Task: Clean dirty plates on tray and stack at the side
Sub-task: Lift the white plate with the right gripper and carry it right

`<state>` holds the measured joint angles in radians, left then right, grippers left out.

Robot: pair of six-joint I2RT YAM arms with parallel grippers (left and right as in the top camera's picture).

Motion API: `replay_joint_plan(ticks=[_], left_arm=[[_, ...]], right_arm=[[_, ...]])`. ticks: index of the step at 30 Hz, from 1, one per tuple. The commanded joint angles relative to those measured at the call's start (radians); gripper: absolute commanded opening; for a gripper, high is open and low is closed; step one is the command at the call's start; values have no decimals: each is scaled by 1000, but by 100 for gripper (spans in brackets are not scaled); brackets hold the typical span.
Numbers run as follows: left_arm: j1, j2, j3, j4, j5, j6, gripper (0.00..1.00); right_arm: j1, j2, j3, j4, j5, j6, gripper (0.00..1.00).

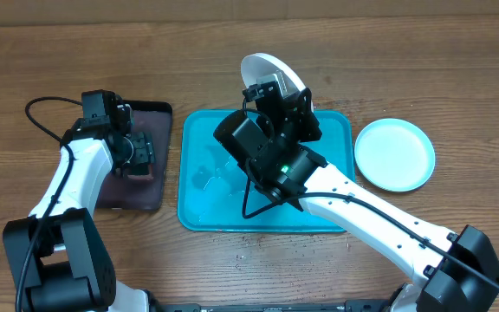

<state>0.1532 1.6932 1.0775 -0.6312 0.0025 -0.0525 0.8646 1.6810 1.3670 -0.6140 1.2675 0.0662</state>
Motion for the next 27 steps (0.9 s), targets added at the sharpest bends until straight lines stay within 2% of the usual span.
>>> replay_joint_plan(ticks=[1, 9, 14, 21, 27], left_arm=[[3, -24, -9, 3, -9, -8, 75], [3, -24, -9, 3, -2, -16, 75], [3, -24, -9, -1, -2, -23, 76], [3, -24, -9, -1, -2, -23, 76], [3, -24, -9, -1, -2, -23, 76]], right_arm=[[5, -22, 27, 8, 42, 4, 4], [-23, -22, 27, 6, 9, 61, 4], [-138, -22, 27, -75, -272, 222, 4], [-448, -22, 27, -256, -729, 513, 4], [-770, -22, 27, -310, -1093, 548, 4]])
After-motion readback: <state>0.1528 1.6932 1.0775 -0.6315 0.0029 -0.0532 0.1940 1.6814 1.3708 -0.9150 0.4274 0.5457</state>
